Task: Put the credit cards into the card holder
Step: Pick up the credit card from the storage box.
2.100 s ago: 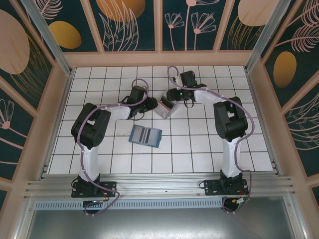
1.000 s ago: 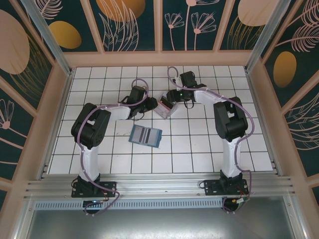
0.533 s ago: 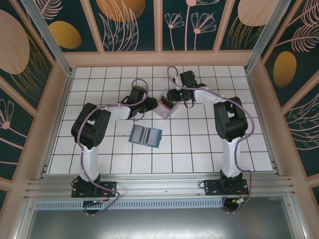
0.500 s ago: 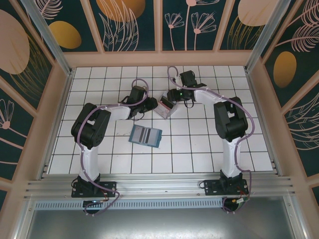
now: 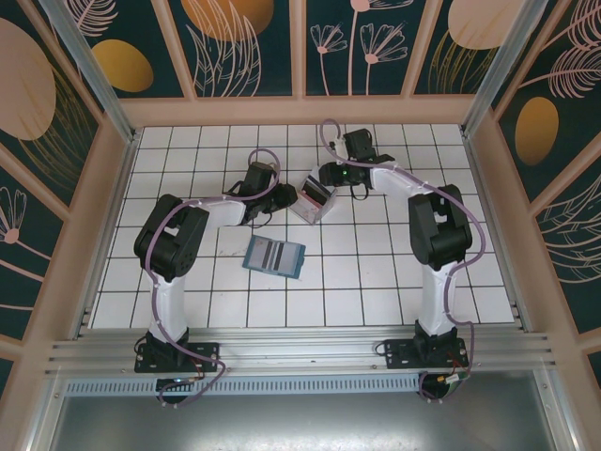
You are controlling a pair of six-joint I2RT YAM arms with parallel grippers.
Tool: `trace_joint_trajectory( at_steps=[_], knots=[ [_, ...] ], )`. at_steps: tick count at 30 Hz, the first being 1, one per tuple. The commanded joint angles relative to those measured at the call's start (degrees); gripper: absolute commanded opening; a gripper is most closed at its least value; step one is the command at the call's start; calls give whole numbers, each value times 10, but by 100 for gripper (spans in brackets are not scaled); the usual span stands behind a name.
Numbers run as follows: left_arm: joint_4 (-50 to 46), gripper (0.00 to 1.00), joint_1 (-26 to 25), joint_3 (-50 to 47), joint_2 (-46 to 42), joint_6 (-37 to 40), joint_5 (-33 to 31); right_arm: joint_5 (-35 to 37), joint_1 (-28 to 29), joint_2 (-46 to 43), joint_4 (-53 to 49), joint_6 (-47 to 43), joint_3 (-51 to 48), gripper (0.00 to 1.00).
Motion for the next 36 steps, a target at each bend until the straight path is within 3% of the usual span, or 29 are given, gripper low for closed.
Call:
trace_joint_trajectory(
  at_steps=[1,6,14,36],
  knots=[
    [-54,35,0,-5,4,0,9,8,-4,-17,-4,-4,4,43],
    [-53,35,0,-9,5,0,9,0,-5,-17,-1,-3,-1,37],
    [-49,35,0,-9,6,-1,11,6,-3,-21,-8,-12,2,7],
    [-45,35,0,-14,7,-4,14,31,6,-20,-21,-36,4,18]
  ],
)
